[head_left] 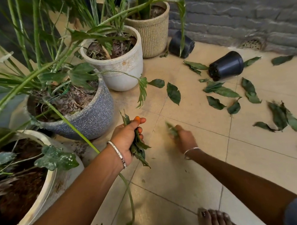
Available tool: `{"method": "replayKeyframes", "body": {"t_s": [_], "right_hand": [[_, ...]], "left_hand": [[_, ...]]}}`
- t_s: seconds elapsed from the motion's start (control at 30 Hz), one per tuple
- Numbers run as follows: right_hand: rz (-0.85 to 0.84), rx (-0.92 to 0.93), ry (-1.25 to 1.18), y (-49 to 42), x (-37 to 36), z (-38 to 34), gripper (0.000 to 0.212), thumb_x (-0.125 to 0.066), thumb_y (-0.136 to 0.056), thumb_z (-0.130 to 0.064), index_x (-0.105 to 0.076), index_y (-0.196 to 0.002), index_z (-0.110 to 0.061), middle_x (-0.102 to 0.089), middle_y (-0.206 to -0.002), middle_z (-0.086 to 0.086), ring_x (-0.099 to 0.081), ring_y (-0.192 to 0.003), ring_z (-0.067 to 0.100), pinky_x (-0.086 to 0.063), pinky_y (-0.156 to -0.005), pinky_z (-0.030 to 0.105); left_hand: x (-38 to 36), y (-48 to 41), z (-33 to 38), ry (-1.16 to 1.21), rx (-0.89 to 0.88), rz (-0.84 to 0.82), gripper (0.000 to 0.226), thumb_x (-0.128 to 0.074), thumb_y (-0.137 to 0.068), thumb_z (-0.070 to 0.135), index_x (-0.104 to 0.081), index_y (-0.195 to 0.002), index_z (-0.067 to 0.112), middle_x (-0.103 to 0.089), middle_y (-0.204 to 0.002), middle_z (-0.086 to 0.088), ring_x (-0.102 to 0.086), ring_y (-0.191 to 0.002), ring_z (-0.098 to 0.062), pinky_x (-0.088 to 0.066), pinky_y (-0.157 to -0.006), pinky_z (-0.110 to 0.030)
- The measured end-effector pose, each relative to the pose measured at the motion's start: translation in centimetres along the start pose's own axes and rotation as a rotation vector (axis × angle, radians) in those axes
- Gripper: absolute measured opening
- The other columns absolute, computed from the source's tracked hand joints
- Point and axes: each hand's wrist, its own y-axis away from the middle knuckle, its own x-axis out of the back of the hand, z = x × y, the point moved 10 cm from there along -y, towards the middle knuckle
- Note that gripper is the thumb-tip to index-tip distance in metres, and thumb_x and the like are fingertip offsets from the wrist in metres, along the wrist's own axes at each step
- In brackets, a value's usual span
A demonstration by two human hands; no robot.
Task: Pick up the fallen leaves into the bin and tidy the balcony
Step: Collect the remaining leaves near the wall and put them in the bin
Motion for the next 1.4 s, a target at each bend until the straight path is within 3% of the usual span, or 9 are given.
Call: {"method": "replayKeyframes", "body": {"t_s": [0.07,0.13,0.37,0.63,0.7,0.8,0.93,1.23,1.4], "right_hand": [[0.181,-0.139,-0.136,-0.7,4.4,3.1,0.023,-0.055,-0.099,-0.024,-0.061,-0.116,-0.01,-0.067,-0.098,0.006,-0.062,-0.086,0.022,-0.05,-0.078,0.033],[0.223,-0.227,-0.151,-1.5,6.5,5.0,0.026,-0.059,-0.097,-0.026,-0.064,-0.115,-0.008,-0.067,-0.098,0.008,-0.059,-0.086,0.021,-0.047,-0.078,0.03],[0.059,-0.246,-0.15,-3.5,4.1,4.4,0.023,-0.079,-0.081,-0.022,-0.068,-0.099,-0.013,-0.066,-0.092,0.002,-0.06,-0.085,0.02,-0.045,-0.077,0.028],[0.029,-0.144,0.161,-3.0,2.2,3.3,0.022,-0.061,-0.095,-0.026,-0.063,-0.104,-0.006,-0.059,-0.097,0.009,-0.059,-0.089,0.024,-0.045,-0.076,0.03],[0.016,-0.214,0.032,-2.9,2.5,4.1,0.021,-0.062,-0.095,-0.027,-0.061,-0.103,-0.007,-0.061,-0.094,0.007,-0.061,-0.089,0.024,-0.047,-0.073,0.032],[0.052,-0.364,-0.494,-1.8,2.7,5.9,0.016,-0.061,-0.096,-0.021,-0.063,-0.094,-0.005,-0.067,-0.084,0.01,-0.065,-0.075,0.023,-0.057,-0.073,0.042],[0.117,-0.465,-0.922,-0.5,3.3,6.8,0.011,-0.058,-0.093,0.004,-0.06,-0.083,0.003,-0.064,-0.075,0.016,-0.063,-0.06,0.022,-0.06,-0.065,0.033],[0.134,-0.471,-0.77,-0.6,3.3,7.4,0.024,-0.051,-0.096,0.002,-0.071,-0.085,-0.003,-0.066,-0.077,0.014,-0.057,-0.06,0.018,-0.058,-0.073,0.038],[-0.151,-0.374,-0.756,1.9,-1.1,2.0,0.006,-0.068,-0.089,-0.009,-0.071,-0.089,-0.004,-0.071,-0.086,0.017,-0.06,-0.068,0.019,-0.054,-0.064,0.032]], "left_hand": [[-0.7,0.0,-0.3,-0.009,0.004,-0.017,0.019,-0.057,-0.098,0.026,-0.069,-0.089,0.014,-0.046,-0.054,0.004,-0.042,-0.037,-0.007,-0.037,-0.038,-0.015],[-1.4,-0.1,-0.7,-0.018,0.009,-0.028,0.019,-0.058,-0.098,0.026,-0.07,-0.09,0.014,-0.047,-0.055,0.004,-0.042,-0.038,-0.007,-0.038,-0.038,-0.015],[-1.9,-0.8,-0.4,-0.042,0.001,-0.024,0.02,-0.058,-0.097,0.027,-0.072,-0.091,0.014,-0.048,-0.057,0.004,-0.043,-0.04,-0.007,-0.038,-0.039,-0.017],[0.0,-1.2,-0.1,-0.045,-0.003,0.019,0.021,-0.056,-0.098,0.026,-0.07,-0.089,0.014,-0.046,-0.059,0.003,-0.041,-0.042,-0.006,-0.039,-0.038,-0.017],[0.4,-1.1,0.1,-0.042,-0.005,0.025,0.02,-0.056,-0.098,0.026,-0.07,-0.09,0.014,-0.046,-0.059,0.003,-0.041,-0.042,-0.006,-0.039,-0.038,-0.017],[1.0,-1.0,0.4,-0.046,-0.013,0.024,0.019,-0.056,-0.098,0.027,-0.07,-0.091,0.015,-0.046,-0.059,0.004,-0.041,-0.041,-0.006,-0.039,-0.039,-0.016],[1.8,-0.7,0.5,-0.061,-0.013,0.041,0.02,-0.055,-0.099,0.027,-0.069,-0.092,0.014,-0.045,-0.06,0.004,-0.04,-0.044,-0.005,-0.039,-0.039,-0.017],[1.9,0.0,0.9,-0.104,-0.03,0.037,0.02,-0.058,-0.097,0.028,-0.071,-0.092,0.014,-0.048,-0.059,0.004,-0.042,-0.044,-0.006,-0.039,-0.04,-0.017],[2.5,0.3,1.2,-0.105,-0.037,0.05,0.02,-0.057,-0.098,0.027,-0.07,-0.09,0.015,-0.047,-0.059,0.004,-0.041,-0.045,-0.006,-0.039,-0.039,-0.018]]}}
